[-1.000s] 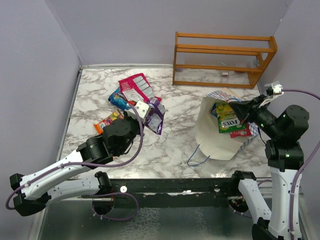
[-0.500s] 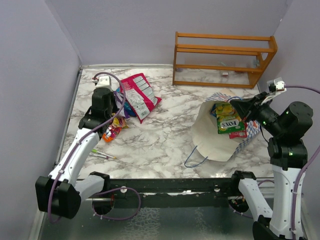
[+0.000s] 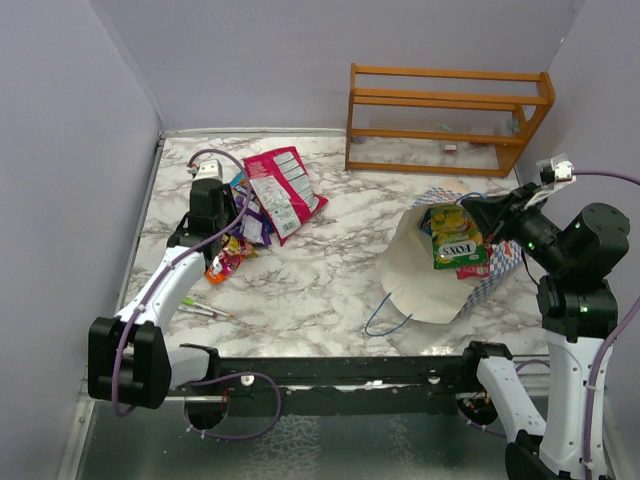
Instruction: Take the snacks out of the paper bag
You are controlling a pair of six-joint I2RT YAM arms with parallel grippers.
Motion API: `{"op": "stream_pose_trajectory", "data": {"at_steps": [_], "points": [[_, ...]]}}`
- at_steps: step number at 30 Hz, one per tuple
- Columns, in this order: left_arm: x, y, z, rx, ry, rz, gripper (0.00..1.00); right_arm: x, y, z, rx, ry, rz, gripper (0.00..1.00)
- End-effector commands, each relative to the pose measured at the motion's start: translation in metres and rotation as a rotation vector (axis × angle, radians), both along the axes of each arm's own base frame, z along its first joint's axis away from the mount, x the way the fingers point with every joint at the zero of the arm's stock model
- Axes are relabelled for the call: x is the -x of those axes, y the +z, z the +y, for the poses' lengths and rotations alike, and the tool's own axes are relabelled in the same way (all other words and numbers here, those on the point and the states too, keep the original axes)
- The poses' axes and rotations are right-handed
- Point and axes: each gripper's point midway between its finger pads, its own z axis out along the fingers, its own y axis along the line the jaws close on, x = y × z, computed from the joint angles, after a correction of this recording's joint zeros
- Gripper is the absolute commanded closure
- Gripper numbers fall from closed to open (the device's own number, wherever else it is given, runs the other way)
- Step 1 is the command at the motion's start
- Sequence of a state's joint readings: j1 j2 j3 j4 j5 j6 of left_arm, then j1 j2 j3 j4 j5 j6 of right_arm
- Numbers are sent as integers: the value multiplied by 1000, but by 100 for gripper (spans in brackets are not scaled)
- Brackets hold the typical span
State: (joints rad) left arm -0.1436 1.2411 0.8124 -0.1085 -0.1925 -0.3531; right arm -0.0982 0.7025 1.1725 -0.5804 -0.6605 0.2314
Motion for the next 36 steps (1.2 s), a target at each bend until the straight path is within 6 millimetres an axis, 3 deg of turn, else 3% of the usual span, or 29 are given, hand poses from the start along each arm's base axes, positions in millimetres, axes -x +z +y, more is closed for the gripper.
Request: {"op": "stream_pose_trajectory", "data": {"at_steps": [1, 6, 9, 15, 22, 25, 29, 36], "points": [[-3, 19, 3, 36, 19, -59, 24, 6, 14, 5, 0, 32, -37, 98], [5, 46, -5, 72, -22, -124, 20, 8, 15, 6, -1, 35, -37, 98], [11, 62, -25, 150, -105, -142, 20, 7, 14, 7, -4, 41, -36, 98], [40, 92, -99, 330, -347, -181, 29, 9, 18, 9, -7, 61, -42, 98], [94, 133, -200, 368, -589, -281, 34, 14, 14, 19, -26, 130, -29, 98], [116, 138, -230, 388, -662, -302, 35, 23, -3, 36, -103, 257, 45, 98], [141, 125, -260, 370, -742, -282, 35, 42, -38, 51, -217, 365, 163, 98], [159, 111, -270, 371, -781, -262, 35, 65, -100, 59, -308, 406, 340, 98]]}}
